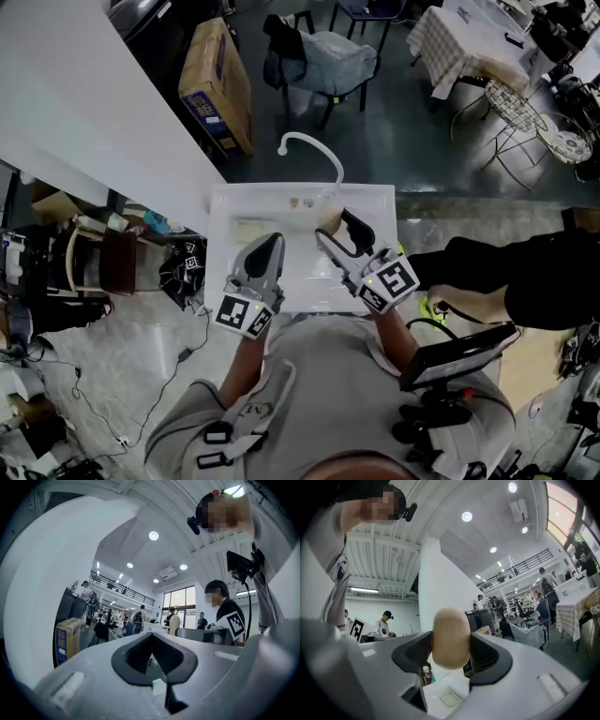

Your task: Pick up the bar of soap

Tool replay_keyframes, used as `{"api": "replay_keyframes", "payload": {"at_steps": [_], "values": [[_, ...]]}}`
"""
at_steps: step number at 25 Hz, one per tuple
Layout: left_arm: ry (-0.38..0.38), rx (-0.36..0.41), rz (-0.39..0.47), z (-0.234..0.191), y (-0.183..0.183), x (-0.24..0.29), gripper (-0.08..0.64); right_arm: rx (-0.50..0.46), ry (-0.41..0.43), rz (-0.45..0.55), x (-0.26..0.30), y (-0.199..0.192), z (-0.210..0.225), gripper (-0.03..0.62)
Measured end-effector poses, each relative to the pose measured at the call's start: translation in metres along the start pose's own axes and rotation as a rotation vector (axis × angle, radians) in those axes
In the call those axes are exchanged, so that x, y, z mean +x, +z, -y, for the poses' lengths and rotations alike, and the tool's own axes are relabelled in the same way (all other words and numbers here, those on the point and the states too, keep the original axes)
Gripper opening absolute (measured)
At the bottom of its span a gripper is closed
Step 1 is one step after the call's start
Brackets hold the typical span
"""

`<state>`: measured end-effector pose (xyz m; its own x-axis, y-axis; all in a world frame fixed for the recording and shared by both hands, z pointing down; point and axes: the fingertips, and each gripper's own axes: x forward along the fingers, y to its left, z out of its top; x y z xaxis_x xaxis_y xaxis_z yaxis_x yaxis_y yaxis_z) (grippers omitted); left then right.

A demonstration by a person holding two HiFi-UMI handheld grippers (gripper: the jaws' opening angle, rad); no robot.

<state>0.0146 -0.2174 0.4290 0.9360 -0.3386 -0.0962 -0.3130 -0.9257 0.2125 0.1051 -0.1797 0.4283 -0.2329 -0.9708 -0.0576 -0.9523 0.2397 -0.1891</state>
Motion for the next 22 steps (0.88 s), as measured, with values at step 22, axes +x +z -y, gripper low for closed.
{"api": "replay_keyframes", "payload": {"at_steps": [22], "values": [[0.105,-0.009,-0.055,-0.007,-0.016,-0.031,-0.011,0.070,-0.297,-0.298,-0.021,-0.167,0.138,0.255]]}}
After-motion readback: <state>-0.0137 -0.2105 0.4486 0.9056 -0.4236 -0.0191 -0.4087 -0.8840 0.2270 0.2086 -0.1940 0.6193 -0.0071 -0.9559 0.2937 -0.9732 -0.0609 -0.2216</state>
